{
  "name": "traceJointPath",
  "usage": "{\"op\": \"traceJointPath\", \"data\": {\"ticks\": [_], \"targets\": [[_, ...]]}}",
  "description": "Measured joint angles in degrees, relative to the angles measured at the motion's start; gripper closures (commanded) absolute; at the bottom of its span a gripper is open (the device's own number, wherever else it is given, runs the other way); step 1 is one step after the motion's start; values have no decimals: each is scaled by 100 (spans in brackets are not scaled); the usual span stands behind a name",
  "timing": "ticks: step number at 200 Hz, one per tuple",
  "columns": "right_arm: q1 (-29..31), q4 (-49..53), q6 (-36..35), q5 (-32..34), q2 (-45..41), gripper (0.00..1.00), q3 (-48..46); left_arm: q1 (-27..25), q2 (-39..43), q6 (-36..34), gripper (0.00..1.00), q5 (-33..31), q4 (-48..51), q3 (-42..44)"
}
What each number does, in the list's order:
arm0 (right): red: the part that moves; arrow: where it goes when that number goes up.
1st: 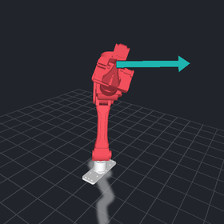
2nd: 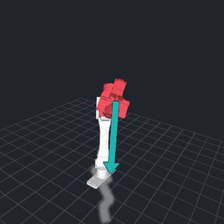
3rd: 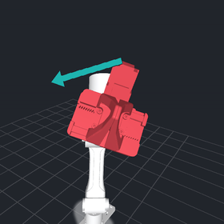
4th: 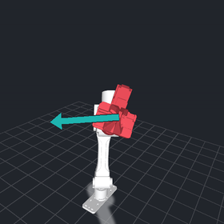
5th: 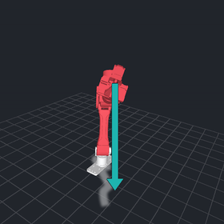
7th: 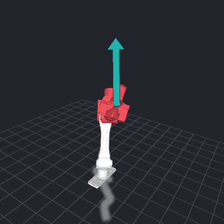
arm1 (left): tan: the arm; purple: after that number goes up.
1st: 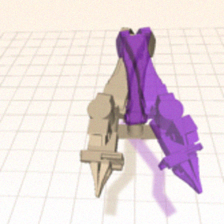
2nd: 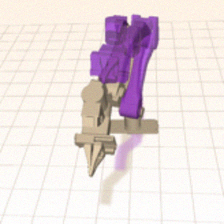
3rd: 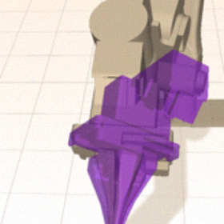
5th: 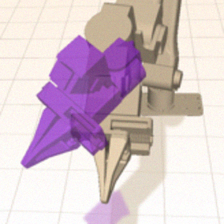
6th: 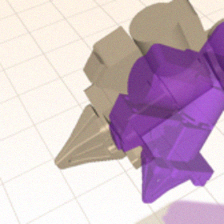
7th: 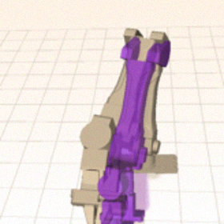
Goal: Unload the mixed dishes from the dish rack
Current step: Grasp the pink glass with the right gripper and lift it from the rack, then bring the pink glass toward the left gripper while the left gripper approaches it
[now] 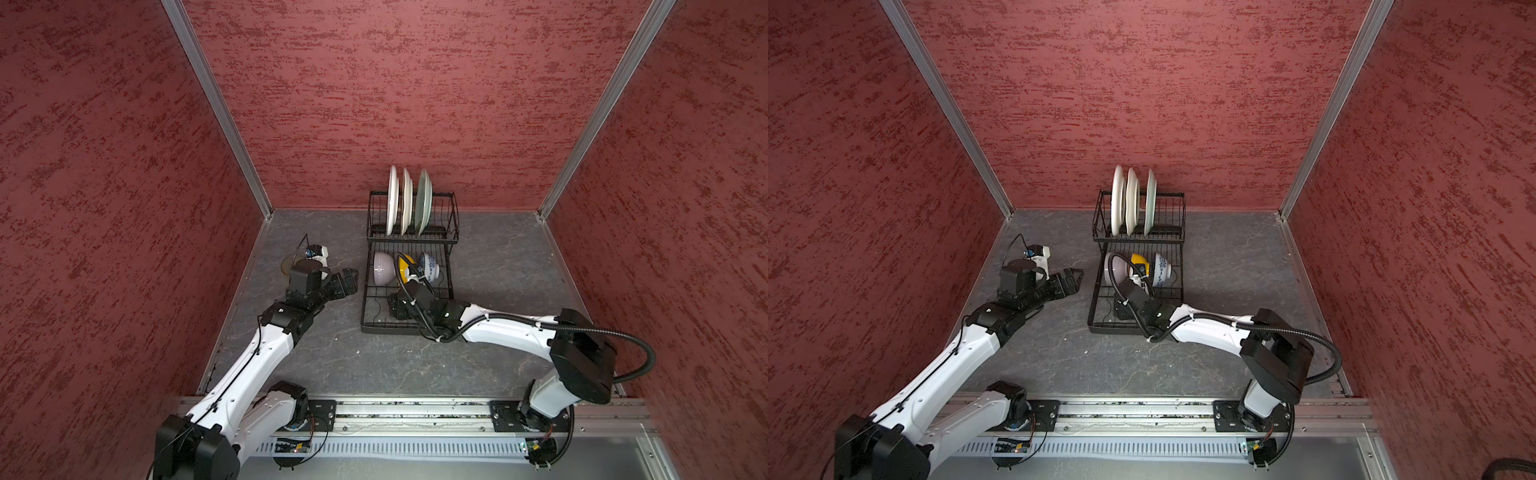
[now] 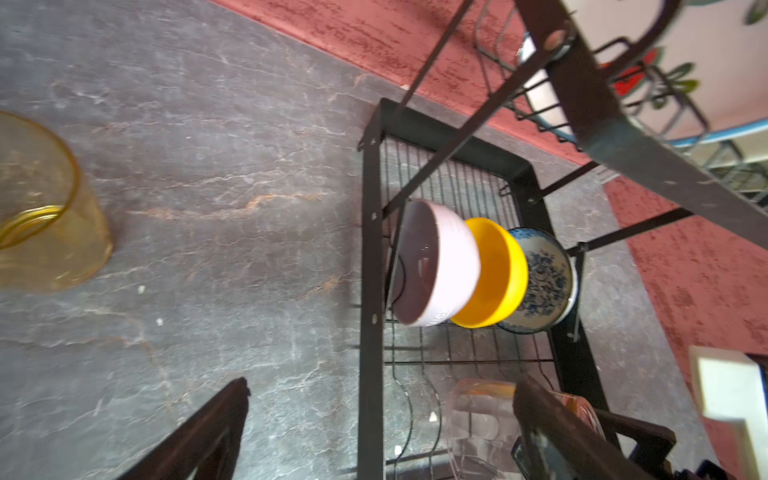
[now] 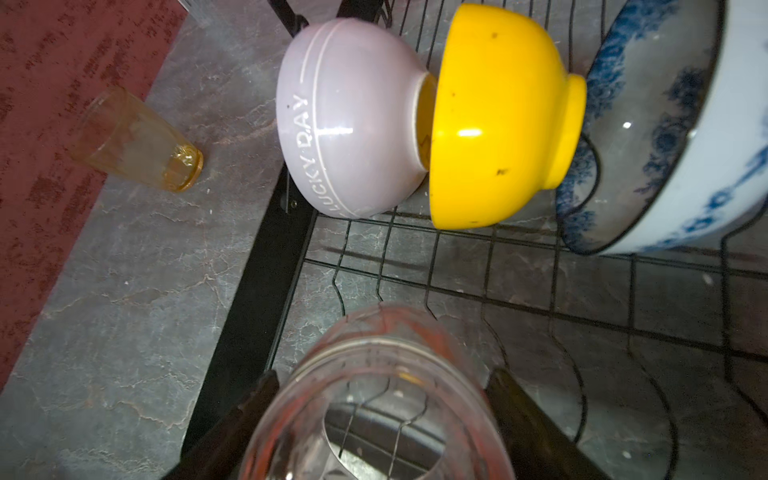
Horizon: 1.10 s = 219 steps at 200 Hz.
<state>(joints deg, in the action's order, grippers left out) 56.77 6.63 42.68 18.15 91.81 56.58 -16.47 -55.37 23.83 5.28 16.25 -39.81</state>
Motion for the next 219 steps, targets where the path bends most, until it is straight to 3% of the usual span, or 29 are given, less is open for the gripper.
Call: {"op": "traceJointPath", "data": {"ticks": [72,129,174,219], "targets": [[-363,-382,444,-326,-890,34,-813,-199,407,308,1,553,-507,433],[-903,-774,833,-815,-1759,34,-1266,-450,315,990,0,1285,-1473,911],[-1303,-1250,1054,-1266,-2079,32,-1683,-911,-9,1565,14,1585,-2391,1058],[-1453,-1646,1174,-1657,-2240,32,-1777,-1394,-280,1987,21,1676,-3213,1054]]}}
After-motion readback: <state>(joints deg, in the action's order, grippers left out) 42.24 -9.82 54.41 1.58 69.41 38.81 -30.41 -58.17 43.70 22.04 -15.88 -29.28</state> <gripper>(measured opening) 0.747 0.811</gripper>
